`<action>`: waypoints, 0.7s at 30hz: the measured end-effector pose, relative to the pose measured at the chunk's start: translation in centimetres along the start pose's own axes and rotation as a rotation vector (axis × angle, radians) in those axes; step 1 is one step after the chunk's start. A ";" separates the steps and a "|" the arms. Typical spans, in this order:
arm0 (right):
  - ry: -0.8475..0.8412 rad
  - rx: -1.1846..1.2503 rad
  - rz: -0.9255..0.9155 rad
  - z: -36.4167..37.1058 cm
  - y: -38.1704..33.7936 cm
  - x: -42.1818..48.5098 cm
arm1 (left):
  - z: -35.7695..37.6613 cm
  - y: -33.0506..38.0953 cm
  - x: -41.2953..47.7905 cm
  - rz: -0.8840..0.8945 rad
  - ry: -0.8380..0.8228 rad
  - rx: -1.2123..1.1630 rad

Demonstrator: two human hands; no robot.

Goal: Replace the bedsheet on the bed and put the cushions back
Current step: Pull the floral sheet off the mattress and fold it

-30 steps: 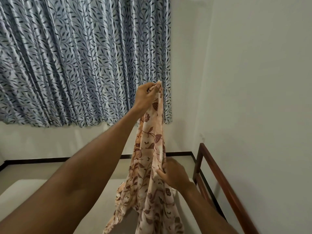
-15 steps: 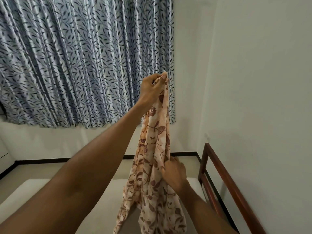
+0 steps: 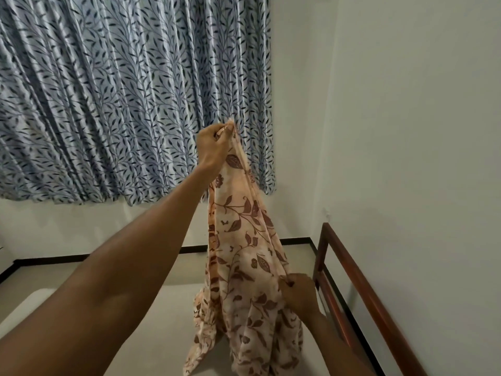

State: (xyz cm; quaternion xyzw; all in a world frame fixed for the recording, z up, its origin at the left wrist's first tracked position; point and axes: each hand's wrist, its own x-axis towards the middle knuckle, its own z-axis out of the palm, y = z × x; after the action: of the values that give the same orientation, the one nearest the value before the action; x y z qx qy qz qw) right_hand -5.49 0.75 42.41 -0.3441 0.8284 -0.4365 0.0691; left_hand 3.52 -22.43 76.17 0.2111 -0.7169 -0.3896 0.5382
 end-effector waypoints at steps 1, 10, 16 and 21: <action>0.022 0.070 0.067 -0.8 -0.2 -0.3 | -0.3 -0.4 0.3 -0.002 0.008 0.005; 0.318 0.437 0.281 -10.3 -4.4 4.7 | -5.1 -5.2 1.1 -0.116 0.243 0.117; 0.330 0.350 0.137 -13.3 -9.0 7.8 | -7.7 -5.9 -0.2 -0.139 0.262 0.191; 0.170 0.340 0.046 -13.0 -12.2 9.8 | -6.3 -3.9 -2.8 0.140 -0.282 0.376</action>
State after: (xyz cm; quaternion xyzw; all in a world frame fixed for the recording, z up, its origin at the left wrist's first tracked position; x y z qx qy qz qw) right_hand -12.09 -1.31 61.55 -0.2703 0.7533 -0.5959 0.0661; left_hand 9.91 -24.88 72.20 0.2007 -0.8578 -0.2369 0.4096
